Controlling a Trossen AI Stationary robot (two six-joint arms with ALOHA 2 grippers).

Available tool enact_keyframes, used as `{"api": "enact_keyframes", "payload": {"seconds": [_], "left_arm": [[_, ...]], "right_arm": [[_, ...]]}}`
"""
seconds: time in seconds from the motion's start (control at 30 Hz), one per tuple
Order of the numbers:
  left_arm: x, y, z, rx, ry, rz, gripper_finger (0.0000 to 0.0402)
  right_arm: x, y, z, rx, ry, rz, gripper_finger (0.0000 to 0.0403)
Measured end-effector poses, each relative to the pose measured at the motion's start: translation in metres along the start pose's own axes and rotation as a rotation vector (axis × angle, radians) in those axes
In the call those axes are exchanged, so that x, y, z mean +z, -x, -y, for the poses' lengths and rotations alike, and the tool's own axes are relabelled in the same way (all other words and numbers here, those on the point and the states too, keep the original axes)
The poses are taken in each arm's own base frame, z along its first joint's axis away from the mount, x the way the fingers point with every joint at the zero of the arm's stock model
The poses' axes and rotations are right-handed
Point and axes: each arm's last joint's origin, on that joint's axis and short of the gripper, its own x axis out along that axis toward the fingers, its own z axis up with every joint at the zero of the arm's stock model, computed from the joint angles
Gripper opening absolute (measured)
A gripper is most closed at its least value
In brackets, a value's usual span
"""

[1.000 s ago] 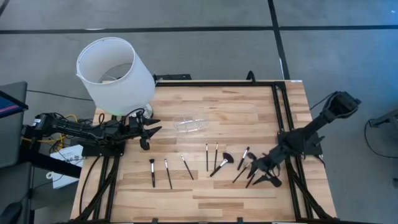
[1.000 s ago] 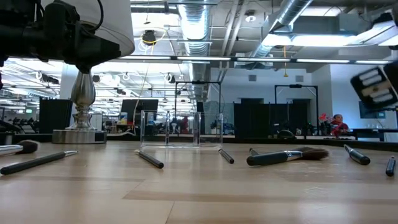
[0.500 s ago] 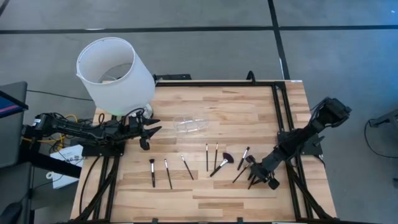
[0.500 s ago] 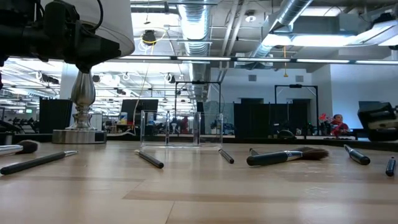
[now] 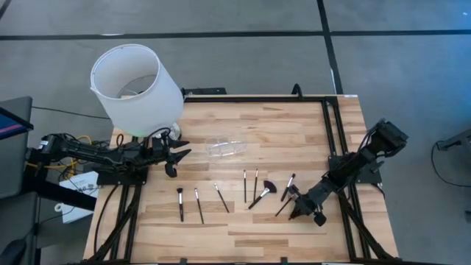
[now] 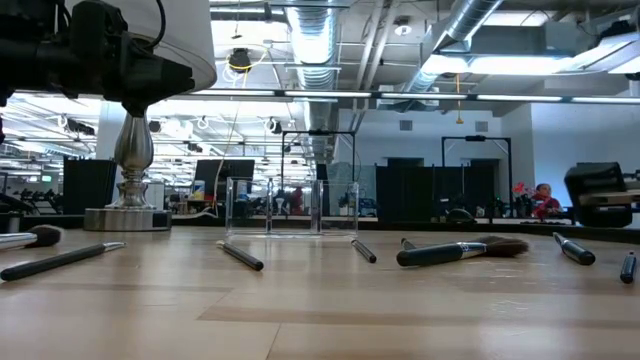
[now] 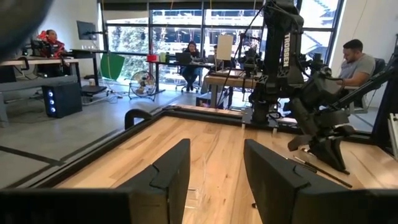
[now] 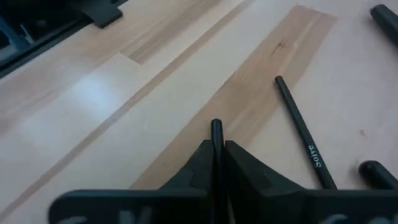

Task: Put items in baskets/containers
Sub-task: Put the right black foundation brush into the transparent organizer

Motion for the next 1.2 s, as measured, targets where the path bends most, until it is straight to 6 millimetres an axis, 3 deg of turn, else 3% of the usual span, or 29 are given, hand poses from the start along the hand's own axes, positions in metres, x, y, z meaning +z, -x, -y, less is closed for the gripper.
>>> {"api": "enact_keyframes", "payload": {"seconds": [0.1,0.23,0.37,0.43,0.57,0.73,0.9,1.07,1.2], "left_arm": [[0.001,0.000,0.000,-0.018,0.058,0.005,0.0148],[0.003,-0.001,0.006,-0.186,0.215,0.018,0.0144],[0.005,-0.004,0.012,-0.261,0.270,0.008,0.0130],[0.006,-0.011,0.017,-0.270,0.260,-0.028,0.0124],[0.005,-0.032,0.029,-0.281,0.228,-0.135,0.0118],[-0.013,-0.060,0.043,-0.332,0.160,-0.311,0.0130],[-0.029,-0.077,0.048,-0.278,0.236,-0.419,0.0143],[-0.038,-0.081,0.050,-0.250,0.309,-0.472,0.0145],[-0.041,-0.081,0.051,-0.238,0.365,-0.494,0.0142]], "right_arm": [[0.000,0.000,0.001,-0.019,0.009,0.006,0.0014],[0.010,-0.001,0.007,-0.143,0.023,0.088,0.0014],[0.051,-0.009,0.027,-0.277,-0.085,0.234,0.0007],[0.065,-0.016,0.039,-0.266,-0.084,0.160,0.0008],[0.112,-0.021,0.071,-0.286,-0.046,0.038,0.0009],[0.150,-0.023,0.123,-0.372,-0.038,-0.023,0.0008],[0.162,-0.047,0.160,-0.354,0.055,-0.072,0.0008],[0.171,-0.077,0.179,-0.379,0.129,-0.103,0.0012],[0.186,-0.092,0.193,-0.497,0.142,-0.112,0.0014]]}}
